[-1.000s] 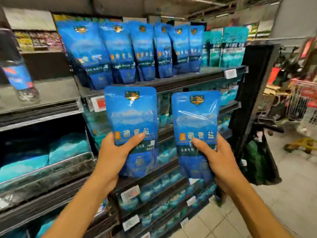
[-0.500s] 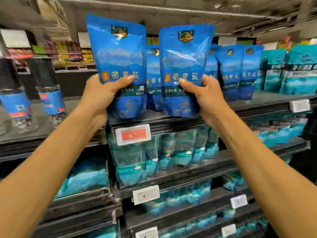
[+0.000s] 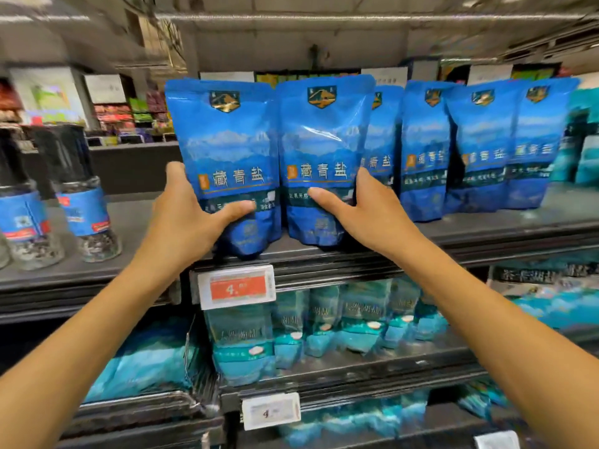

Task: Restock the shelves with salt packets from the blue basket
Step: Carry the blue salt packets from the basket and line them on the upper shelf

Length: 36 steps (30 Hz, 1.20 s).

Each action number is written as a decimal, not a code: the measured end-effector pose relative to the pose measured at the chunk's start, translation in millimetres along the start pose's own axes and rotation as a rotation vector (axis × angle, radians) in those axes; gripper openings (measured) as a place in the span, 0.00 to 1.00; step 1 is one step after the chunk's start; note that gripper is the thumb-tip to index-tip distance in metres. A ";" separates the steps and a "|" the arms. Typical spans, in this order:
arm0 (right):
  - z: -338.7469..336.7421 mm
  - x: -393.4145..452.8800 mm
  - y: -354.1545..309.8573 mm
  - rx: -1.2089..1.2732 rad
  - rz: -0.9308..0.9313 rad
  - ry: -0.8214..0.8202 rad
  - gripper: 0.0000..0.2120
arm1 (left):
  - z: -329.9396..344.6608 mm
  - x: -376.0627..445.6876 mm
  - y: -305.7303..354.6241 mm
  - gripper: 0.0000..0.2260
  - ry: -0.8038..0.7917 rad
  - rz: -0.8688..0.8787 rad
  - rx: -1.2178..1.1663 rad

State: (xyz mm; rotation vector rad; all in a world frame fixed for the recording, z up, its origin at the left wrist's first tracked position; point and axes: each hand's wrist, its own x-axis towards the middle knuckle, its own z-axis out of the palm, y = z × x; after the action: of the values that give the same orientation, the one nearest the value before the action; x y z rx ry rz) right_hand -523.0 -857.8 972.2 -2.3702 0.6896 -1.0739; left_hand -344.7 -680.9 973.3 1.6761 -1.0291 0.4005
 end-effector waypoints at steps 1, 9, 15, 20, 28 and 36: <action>-1.4 -1.2 0.5 -0.055 0.010 0.010 0.39 | -3.3 -1.9 -0.4 0.35 0.001 -0.039 0.083; 9.2 1.6 5.0 0.069 -0.095 0.093 0.27 | -9.9 -1.6 -1.1 0.42 -0.059 -0.013 0.289; 16.7 1.3 8.7 0.091 -0.124 0.138 0.27 | -11.6 -3.2 -10.2 0.36 -0.079 -0.101 0.167; 15.2 -2.0 10.3 0.073 -0.140 0.174 0.29 | -12.5 -7.2 -18.2 0.41 -0.106 -0.121 0.076; 15.7 -7.6 7.8 0.074 -0.164 0.271 0.28 | -11.0 -14.3 -18.0 0.46 -0.066 -0.056 0.150; 12.9 -9.9 5.0 0.219 -0.121 0.347 0.26 | -10.2 -21.8 -13.8 0.27 0.086 -0.019 0.136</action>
State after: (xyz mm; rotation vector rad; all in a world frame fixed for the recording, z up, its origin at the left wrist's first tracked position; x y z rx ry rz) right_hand -519.9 -853.3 956.1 -2.0821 0.5146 -1.5515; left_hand -343.9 -661.8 953.3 1.7728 -0.9391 0.5360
